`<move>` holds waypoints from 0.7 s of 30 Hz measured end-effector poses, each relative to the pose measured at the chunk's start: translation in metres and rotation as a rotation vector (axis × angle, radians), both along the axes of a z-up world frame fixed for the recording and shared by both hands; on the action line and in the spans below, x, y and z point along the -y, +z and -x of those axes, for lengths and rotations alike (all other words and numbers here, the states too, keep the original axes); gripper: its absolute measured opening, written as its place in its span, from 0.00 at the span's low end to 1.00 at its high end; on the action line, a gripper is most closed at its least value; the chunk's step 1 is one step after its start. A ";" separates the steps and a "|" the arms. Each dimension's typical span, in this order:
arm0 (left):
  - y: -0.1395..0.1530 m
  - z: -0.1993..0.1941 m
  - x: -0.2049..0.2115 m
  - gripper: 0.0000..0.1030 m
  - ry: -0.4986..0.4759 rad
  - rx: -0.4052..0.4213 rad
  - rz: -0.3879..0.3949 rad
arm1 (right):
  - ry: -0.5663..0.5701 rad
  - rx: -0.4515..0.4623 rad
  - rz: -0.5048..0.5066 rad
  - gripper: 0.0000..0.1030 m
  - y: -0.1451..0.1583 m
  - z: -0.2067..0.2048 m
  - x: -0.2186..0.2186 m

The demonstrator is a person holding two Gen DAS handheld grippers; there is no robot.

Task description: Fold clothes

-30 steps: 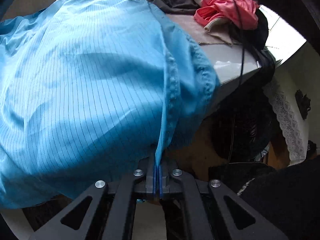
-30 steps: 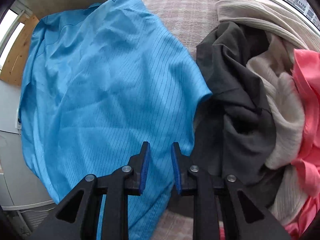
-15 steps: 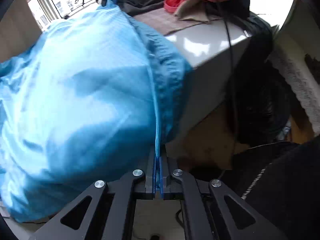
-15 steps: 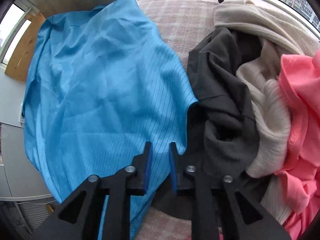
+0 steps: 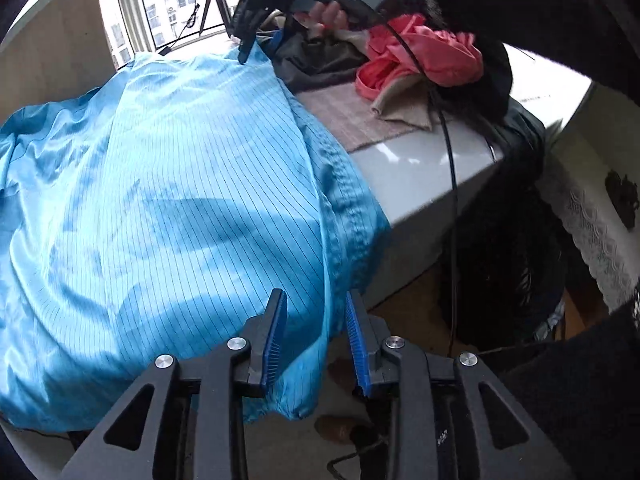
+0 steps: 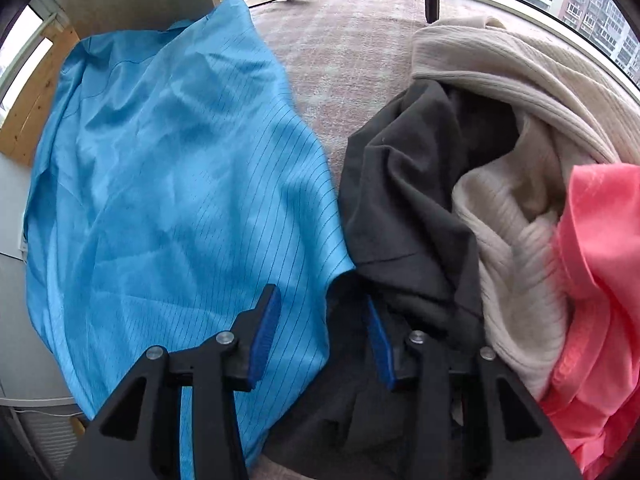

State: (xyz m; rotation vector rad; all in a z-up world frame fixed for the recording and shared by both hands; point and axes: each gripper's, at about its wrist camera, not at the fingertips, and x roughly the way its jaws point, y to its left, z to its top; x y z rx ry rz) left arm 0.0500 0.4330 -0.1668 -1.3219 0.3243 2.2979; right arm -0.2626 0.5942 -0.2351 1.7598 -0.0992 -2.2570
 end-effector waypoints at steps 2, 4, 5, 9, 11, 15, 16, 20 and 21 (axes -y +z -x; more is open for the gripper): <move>-0.005 0.008 -0.005 0.28 0.008 -0.006 -0.011 | -0.006 0.006 0.022 0.41 0.001 0.000 -0.004; -0.009 0.007 -0.019 0.26 0.012 -0.029 0.001 | 0.012 0.002 0.013 0.41 0.003 -0.002 -0.005; -0.010 0.007 -0.024 0.13 0.018 -0.034 0.009 | 0.021 0.000 0.009 0.41 0.004 -0.003 -0.005; 0.008 0.004 -0.027 0.02 0.046 -0.130 0.104 | 0.048 -0.011 0.010 0.40 0.007 -0.004 -0.003; 0.016 -0.003 -0.035 0.02 0.042 -0.212 0.226 | 0.048 -0.021 0.004 0.28 0.007 -0.002 -0.003; 0.004 -0.017 -0.051 0.18 -0.053 -0.178 0.299 | 0.018 -0.003 0.023 0.10 -0.001 0.009 -0.009; -0.001 -0.022 -0.054 0.19 -0.079 -0.157 0.319 | 0.013 0.008 0.033 0.10 -0.003 0.013 -0.009; 0.001 -0.026 -0.055 0.31 -0.037 -0.163 0.306 | 0.059 0.015 0.083 0.12 0.011 0.013 -0.013; 0.001 -0.020 -0.055 0.37 -0.005 -0.174 0.309 | 0.073 0.001 0.098 0.15 0.018 0.011 -0.016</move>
